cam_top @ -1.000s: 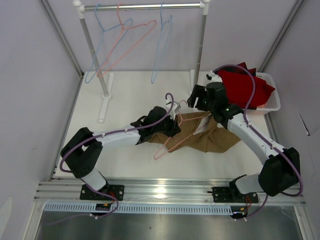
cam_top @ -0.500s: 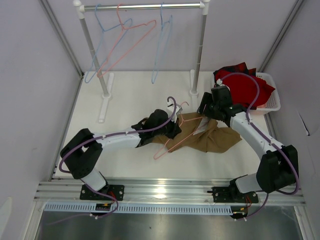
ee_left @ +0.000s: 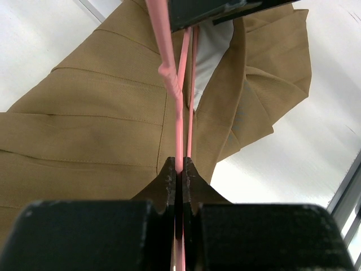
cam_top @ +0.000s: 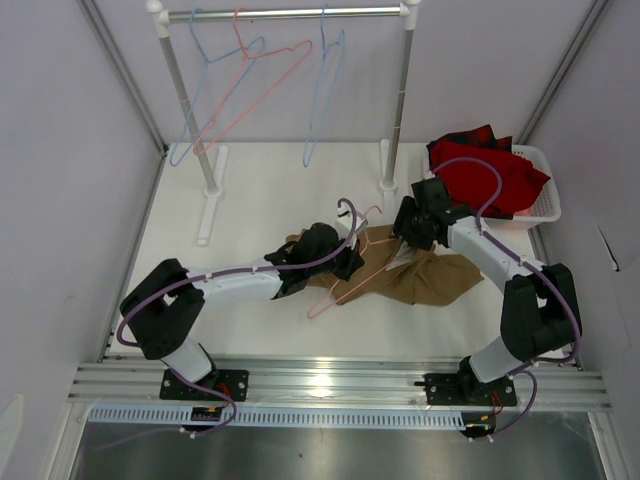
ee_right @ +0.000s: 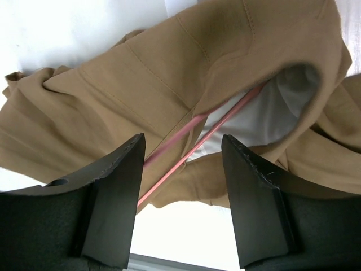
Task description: Place the skirt on the hanger
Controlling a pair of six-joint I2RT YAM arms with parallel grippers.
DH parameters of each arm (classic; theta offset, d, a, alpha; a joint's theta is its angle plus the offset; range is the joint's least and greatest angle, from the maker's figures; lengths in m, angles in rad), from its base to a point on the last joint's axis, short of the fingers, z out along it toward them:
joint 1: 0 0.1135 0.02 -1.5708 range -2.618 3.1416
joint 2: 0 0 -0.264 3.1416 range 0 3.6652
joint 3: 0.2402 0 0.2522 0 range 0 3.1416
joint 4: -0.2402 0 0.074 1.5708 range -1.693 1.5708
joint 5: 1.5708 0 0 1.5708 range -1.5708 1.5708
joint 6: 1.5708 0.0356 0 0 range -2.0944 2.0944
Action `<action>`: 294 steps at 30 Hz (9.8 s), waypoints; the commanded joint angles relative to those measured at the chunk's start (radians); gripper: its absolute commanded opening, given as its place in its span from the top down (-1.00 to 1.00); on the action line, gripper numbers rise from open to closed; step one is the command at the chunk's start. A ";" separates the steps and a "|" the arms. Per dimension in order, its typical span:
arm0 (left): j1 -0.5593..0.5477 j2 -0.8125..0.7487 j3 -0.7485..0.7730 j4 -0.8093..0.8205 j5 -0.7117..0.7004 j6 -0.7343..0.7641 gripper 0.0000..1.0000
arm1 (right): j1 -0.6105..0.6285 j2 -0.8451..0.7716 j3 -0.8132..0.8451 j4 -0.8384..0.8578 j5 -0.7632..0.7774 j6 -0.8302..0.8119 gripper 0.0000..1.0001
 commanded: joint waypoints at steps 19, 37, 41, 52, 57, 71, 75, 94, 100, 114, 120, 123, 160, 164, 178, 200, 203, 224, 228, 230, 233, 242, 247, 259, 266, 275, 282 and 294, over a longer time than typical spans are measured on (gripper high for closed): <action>-0.014 -0.080 -0.087 0.200 -0.050 0.050 0.36 | -0.037 0.228 0.171 -0.110 -0.050 0.003 1.00; -0.158 -0.136 -0.144 0.303 -0.229 0.220 -0.05 | -0.049 0.376 0.356 -0.270 -0.036 0.000 1.00; -0.268 -0.134 -0.181 0.360 -0.390 0.320 -0.13 | -0.047 0.388 0.379 -0.290 -0.038 0.000 1.00; -0.491 0.113 -0.210 0.846 -0.642 0.799 -0.44 | -0.049 0.400 0.380 -0.290 -0.038 0.004 1.00; -0.506 0.249 -0.176 0.956 -0.633 0.944 -0.48 | -0.049 0.403 0.379 -0.287 -0.041 0.006 1.00; -0.471 0.427 -0.015 0.898 -0.576 1.080 -0.48 | -0.050 0.408 0.360 -0.272 -0.048 0.001 1.00; -0.450 0.440 0.016 0.865 -0.554 1.084 -0.43 | -0.049 0.408 0.353 -0.267 -0.053 0.001 1.00; -0.359 0.333 0.033 0.785 -0.518 0.919 0.80 | -0.047 0.370 0.305 -0.230 -0.077 0.000 1.00; -0.330 0.192 -0.035 0.776 -0.507 0.773 1.00 | -0.051 0.325 0.273 -0.217 -0.085 -0.007 0.96; -0.214 -0.008 -0.193 0.688 -0.318 0.478 1.00 | -0.063 0.199 0.256 -0.187 -0.119 -0.011 -0.34; -0.200 -0.013 -0.230 0.711 -0.301 0.435 1.00 | -0.066 0.138 0.273 -0.178 -0.148 -0.005 -0.86; -0.197 -0.007 -0.239 0.739 -0.312 0.431 1.00 | -0.066 0.117 0.302 -0.198 -0.140 -0.005 -0.87; -0.091 -0.217 -0.147 0.354 -0.235 0.273 1.00 | 0.025 0.204 0.222 -0.019 0.192 -0.175 0.29; -0.082 -0.226 -0.148 0.342 -0.220 0.265 1.00 | 0.025 0.225 0.236 0.010 0.248 -0.186 0.23; -0.065 -0.243 -0.132 0.311 -0.172 0.254 1.00 | 0.040 0.325 0.319 -0.066 0.375 -0.229 0.51; 0.021 -0.364 -0.041 0.007 -0.209 0.124 1.00 | 0.155 0.146 0.270 -0.175 0.176 -0.160 1.00; 0.058 -0.379 -0.001 -0.056 -0.229 0.104 1.00 | 0.198 0.009 0.302 -0.190 0.034 -0.133 1.00; 0.072 -0.554 0.448 -0.591 -0.513 0.214 1.00 | 0.157 -0.202 0.657 -0.154 -0.617 0.081 1.00; 0.078 -0.541 0.409 -0.619 -0.469 0.193 1.00 | -0.015 -0.343 0.220 -0.045 -0.682 0.063 1.00; 0.093 -0.527 0.338 -0.608 -0.394 0.144 1.00 | -0.072 -0.364 0.013 -0.028 -0.673 0.037 1.00; 0.110 -0.496 0.223 -0.542 -0.325 0.080 1.00 | -0.090 -0.355 -0.150 -0.037 -0.555 -0.051 1.00; 0.150 -0.448 0.007 -0.277 -0.108 -0.043 1.00 | -0.087 -0.312 -0.296 0.012 -0.495 -0.114 1.00; 0.147 -0.596 -0.125 -0.079 0.040 -0.027 1.00 | -0.095 -0.270 -0.258 -0.046 -0.403 -0.126 1.00; 0.104 -0.669 -0.132 -0.142 0.216 0.064 1.00 | -0.100 -0.244 -0.150 -0.124 -0.334 -0.154 1.00; 0.057 -0.654 -0.144 -0.079 0.222 0.072 1.00 | -0.100 -0.259 -0.140 -0.167 -0.314 -0.171 1.00; 0.001 -0.610 -0.110 -0.120 0.223 0.124 1.00 | -0.110 -0.282 -0.149 -0.203 -0.288 -0.181 1.00; -0.034 -0.594 -0.093 -0.178 0.170 0.173 1.00 | -0.118 -0.292 -0.172 -0.198 -0.289 -0.177 1.00; -0.040 -0.625 -0.020 -0.188 0.102 0.220 1.00 | -0.123 -0.307 -0.219 -0.229 -0.229 -0.188 1.00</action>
